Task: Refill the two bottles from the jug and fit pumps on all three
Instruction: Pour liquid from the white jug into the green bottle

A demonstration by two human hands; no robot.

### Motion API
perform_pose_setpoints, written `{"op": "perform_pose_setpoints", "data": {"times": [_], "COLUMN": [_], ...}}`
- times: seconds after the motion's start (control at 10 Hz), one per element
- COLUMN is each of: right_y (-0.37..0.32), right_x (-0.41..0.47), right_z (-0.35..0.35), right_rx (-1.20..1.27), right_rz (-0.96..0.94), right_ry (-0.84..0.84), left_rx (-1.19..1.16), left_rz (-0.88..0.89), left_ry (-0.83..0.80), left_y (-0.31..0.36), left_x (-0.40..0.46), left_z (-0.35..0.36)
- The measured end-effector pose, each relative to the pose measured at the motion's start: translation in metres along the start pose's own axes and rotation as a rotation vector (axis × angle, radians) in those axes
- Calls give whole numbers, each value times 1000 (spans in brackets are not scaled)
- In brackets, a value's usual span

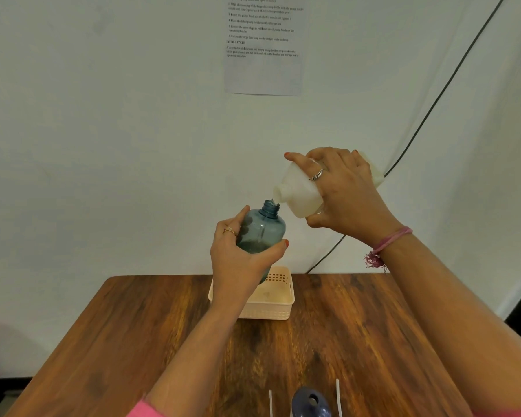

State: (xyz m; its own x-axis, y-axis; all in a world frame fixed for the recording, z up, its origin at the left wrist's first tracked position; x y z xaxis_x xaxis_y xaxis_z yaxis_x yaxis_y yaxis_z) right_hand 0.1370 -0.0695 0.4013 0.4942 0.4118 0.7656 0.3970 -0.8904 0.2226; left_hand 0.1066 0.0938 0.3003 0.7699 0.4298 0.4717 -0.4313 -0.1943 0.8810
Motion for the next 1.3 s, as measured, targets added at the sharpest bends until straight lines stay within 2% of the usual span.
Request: {"op": "perform_pose_setpoints", "data": {"times": [1.3], "right_y": [-3], "right_x": [0], "right_z": [0], "right_rx": [-14], "right_rz": [-37], "right_ry": [18], "left_rx": [-25], "left_rz": [-1], "left_ry": [8], "left_y": [-1], "left_x": [-3], "left_z": [-1]}}
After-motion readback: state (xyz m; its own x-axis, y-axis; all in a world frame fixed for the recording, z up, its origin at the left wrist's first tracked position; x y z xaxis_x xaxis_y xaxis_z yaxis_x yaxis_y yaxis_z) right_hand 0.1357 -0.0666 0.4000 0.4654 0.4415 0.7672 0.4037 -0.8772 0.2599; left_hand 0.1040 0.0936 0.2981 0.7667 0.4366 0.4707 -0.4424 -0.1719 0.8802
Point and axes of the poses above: each hand's wrist, its own x-axis towards the middle knuckle, its own z-axis out of the palm, y = z × x, the point moved 5 cm from there along x, towards the middle knuckle, and after that the axes turned 11 degrees about y, right-handed, at the moved point
